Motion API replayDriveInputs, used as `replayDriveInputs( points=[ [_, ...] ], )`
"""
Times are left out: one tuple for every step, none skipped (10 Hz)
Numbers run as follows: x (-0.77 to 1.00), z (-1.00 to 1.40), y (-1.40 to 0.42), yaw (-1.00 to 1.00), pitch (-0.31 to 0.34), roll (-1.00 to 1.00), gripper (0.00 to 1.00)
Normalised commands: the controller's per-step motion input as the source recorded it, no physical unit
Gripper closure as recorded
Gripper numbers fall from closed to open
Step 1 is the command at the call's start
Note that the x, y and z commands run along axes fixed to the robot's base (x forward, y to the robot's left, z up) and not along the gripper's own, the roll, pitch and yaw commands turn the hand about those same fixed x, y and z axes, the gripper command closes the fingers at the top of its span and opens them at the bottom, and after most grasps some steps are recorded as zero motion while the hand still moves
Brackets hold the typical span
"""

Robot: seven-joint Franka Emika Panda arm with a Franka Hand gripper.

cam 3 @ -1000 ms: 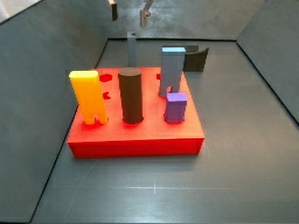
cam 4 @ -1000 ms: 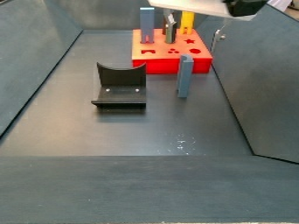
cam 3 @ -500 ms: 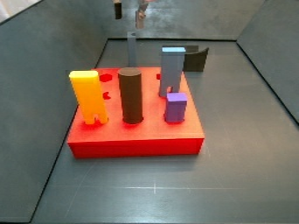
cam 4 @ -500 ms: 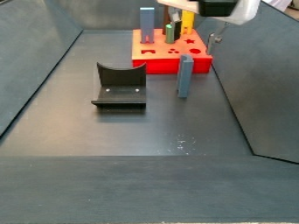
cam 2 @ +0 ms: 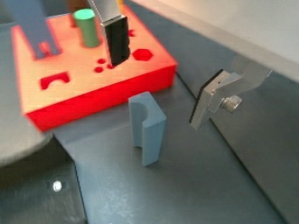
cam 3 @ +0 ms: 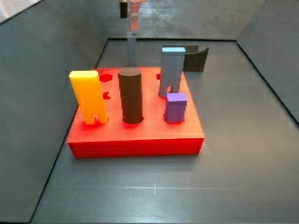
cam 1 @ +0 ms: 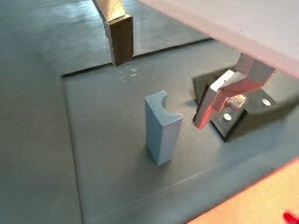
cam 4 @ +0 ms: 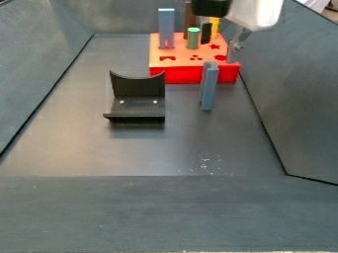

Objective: Pick up the arch object. Move up. Rotate the arch object. Move to above the board. Insert the arch object.
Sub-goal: Rotate the arch object.

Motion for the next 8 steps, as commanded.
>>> replayDriveInputs(
  points=[
    [0.04,-0.04,0.02,-1.0,0.007,0.0,0.0],
    [0.04,-0.04,0.02,-1.0,0.009,0.0,0.0],
    [0.04,-0.04,0.02,-0.93,0.011,0.0,0.0],
    [0.04,-0.04,0.02,-0.69,0.011,0.0,0.0],
    [0.04,-0.04,0.02,-0.47,0.011,0.0,0.0],
    [0.04,-0.04,0.02,-0.31,0.011,0.0,0.0],
    [0.0,-1.0,0.0,-0.17,0.011,0.0,0.0],
    [0.01,-1.0,0.0,-0.11,0.001,0.0,0.0]
  ],
)
